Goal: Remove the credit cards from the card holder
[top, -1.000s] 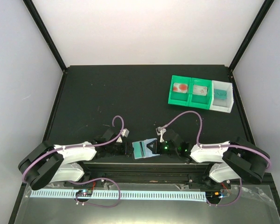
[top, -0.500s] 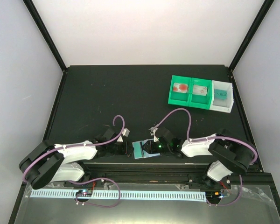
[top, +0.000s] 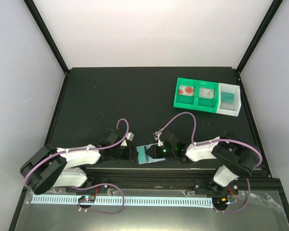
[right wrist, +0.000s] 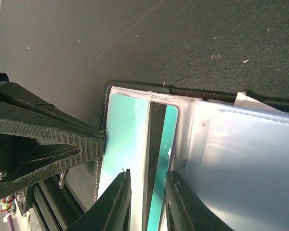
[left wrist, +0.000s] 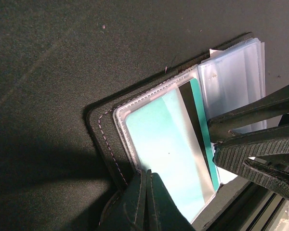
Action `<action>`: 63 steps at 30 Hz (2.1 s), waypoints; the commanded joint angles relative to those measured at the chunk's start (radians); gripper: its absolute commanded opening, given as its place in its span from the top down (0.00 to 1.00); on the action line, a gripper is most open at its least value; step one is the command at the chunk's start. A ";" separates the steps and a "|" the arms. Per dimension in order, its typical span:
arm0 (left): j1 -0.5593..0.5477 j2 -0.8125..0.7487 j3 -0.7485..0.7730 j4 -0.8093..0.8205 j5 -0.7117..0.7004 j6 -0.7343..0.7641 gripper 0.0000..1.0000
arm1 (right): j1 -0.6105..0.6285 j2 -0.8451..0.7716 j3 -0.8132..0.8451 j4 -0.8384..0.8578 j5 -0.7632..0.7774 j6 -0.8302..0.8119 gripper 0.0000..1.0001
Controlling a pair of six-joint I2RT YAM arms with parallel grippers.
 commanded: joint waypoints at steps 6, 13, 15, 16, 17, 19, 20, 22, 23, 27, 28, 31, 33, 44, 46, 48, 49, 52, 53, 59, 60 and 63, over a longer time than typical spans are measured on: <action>-0.011 0.045 -0.016 -0.027 -0.060 -0.015 0.98 | -0.001 0.000 -0.035 0.112 -0.004 0.028 0.92; -0.011 0.036 -0.012 -0.047 -0.075 0.002 0.98 | -0.006 -0.052 -0.090 0.097 0.056 0.031 0.99; -0.011 0.040 -0.017 -0.034 -0.068 0.004 0.98 | -0.008 -0.080 -0.118 0.085 0.092 0.052 0.99; -0.011 0.043 -0.019 -0.024 -0.060 0.005 0.98 | -0.009 -0.092 -0.128 0.078 0.103 0.058 0.99; -0.011 0.046 -0.018 -0.020 -0.057 0.006 0.98 | -0.011 -0.106 -0.135 0.066 0.112 0.057 0.99; -0.011 0.050 -0.014 -0.018 -0.056 0.006 0.98 | -0.011 -0.132 -0.144 0.035 0.136 0.050 0.99; -0.011 0.052 -0.011 -0.019 -0.056 0.007 0.98 | -0.011 -0.145 -0.149 0.027 0.145 0.047 0.99; -0.011 0.056 -0.002 -0.023 -0.056 0.008 0.98 | -0.011 -0.172 -0.153 0.008 0.157 0.040 0.99; -0.011 0.059 0.002 -0.029 -0.055 0.008 0.99 | -0.011 -0.185 -0.155 0.002 0.163 0.038 0.99; -0.012 0.047 0.010 -0.040 -0.054 0.004 0.98 | -0.011 -0.223 -0.164 -0.008 0.185 0.034 0.99; -0.013 0.040 0.011 -0.043 -0.053 0.001 0.98 | -0.011 -0.225 -0.162 -0.012 0.186 0.030 0.99; -0.012 0.026 0.026 -0.064 -0.060 0.005 0.98 | -0.011 -0.221 -0.156 -0.030 0.184 0.027 0.99; -0.012 0.025 0.045 -0.097 -0.063 0.014 0.96 | -0.011 -0.215 -0.156 -0.038 0.187 0.029 0.99; -0.046 -0.041 0.113 -0.116 -0.042 -0.021 0.79 | -0.012 -0.153 -0.137 0.044 0.079 0.029 0.85; -0.058 -0.016 0.118 -0.099 -0.038 -0.027 0.79 | -0.012 -0.145 -0.134 0.045 0.079 0.029 0.83; -0.065 0.012 0.119 -0.073 -0.037 -0.028 0.80 | -0.013 -0.135 -0.128 0.039 0.088 0.030 0.81; -0.067 0.051 0.120 -0.061 -0.034 -0.027 0.83 | -0.013 -0.129 -0.126 0.037 0.091 0.030 0.81; -0.070 0.121 0.122 -0.038 -0.025 -0.021 0.92 | -0.013 -0.109 -0.124 0.038 0.098 0.033 0.80; -0.072 0.136 0.119 -0.030 -0.026 -0.021 0.94 | -0.012 -0.100 -0.123 0.041 0.099 0.037 0.80; -0.078 0.156 0.091 0.004 -0.049 -0.026 0.98 | -0.013 -0.073 -0.130 0.081 0.080 0.050 0.79; -0.079 0.160 0.089 0.004 -0.048 -0.026 0.98 | -0.013 -0.075 -0.133 0.083 0.080 0.050 0.80; -0.079 0.162 0.075 0.017 -0.048 -0.034 0.98 | -0.014 -0.089 -0.133 0.075 0.084 0.042 0.88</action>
